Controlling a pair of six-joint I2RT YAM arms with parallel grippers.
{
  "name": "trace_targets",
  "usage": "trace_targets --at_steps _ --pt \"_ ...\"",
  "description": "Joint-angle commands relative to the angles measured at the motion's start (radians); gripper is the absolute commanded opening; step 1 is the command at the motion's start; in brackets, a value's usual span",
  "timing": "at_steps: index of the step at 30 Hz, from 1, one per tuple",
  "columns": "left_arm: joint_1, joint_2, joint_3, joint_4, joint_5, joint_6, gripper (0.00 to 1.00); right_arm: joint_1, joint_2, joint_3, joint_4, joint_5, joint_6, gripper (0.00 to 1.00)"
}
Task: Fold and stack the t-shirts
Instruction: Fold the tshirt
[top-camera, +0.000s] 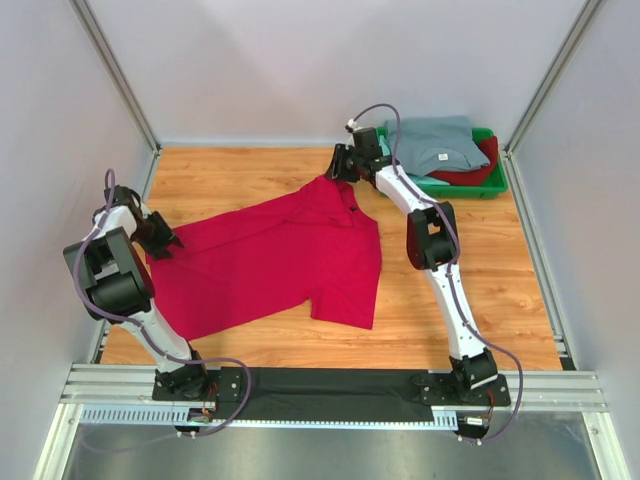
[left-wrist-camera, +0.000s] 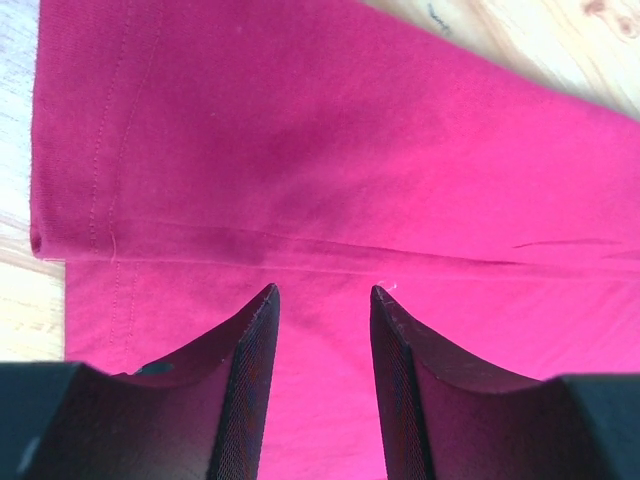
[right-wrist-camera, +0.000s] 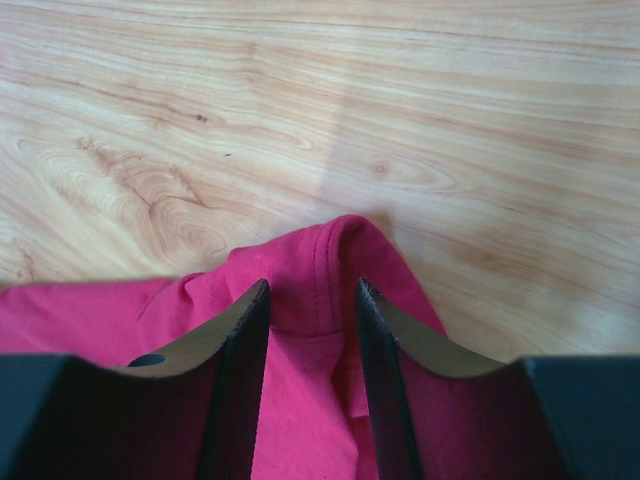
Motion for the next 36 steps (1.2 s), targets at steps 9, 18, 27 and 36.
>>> trace_targets --at_steps 9,18,27,36 --pt "0.030 0.054 0.047 -0.050 -0.085 0.014 0.49 0.004 0.038 0.075 0.060 0.070 0.026 0.15" --pt "0.047 0.117 0.044 -0.069 -0.118 -0.002 0.48 -0.003 -0.145 -0.055 -0.021 0.202 0.010 0.00" --pt "0.055 0.139 0.038 -0.063 -0.122 0.016 0.48 -0.010 -0.207 -0.147 -0.046 0.320 -0.030 0.00" --pt "0.053 0.030 0.056 -0.104 -0.070 0.065 0.52 -0.019 -0.103 0.014 -0.156 0.297 -0.027 0.20"
